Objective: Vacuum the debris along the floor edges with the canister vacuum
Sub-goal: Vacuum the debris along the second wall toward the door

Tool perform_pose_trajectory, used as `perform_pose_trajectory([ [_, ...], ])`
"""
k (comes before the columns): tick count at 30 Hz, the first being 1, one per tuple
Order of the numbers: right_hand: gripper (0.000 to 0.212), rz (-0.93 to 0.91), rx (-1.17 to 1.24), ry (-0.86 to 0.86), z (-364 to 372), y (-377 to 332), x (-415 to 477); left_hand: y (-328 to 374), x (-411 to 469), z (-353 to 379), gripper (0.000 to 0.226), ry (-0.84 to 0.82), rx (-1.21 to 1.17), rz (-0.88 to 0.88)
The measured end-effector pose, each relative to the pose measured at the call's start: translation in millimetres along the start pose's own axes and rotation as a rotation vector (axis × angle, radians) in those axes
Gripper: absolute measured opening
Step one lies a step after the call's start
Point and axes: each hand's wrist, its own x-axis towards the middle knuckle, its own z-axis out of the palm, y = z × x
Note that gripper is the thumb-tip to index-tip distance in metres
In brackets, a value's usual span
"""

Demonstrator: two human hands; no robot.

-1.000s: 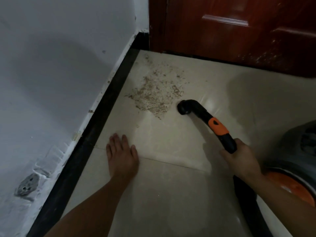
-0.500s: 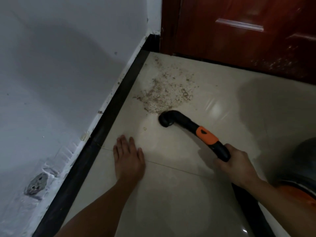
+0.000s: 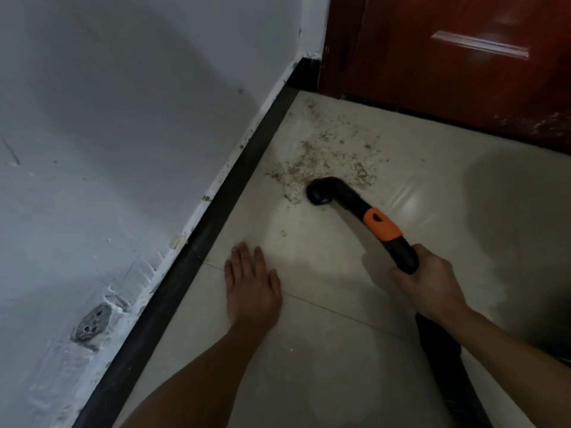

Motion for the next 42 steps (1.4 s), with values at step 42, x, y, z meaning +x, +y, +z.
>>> perform_pose_trajectory([
  [42,0.023,-0.172,-0.072,-0.131,30,-76,94,-3,4,2,0.068,0.009,-0.011,-0.005],
])
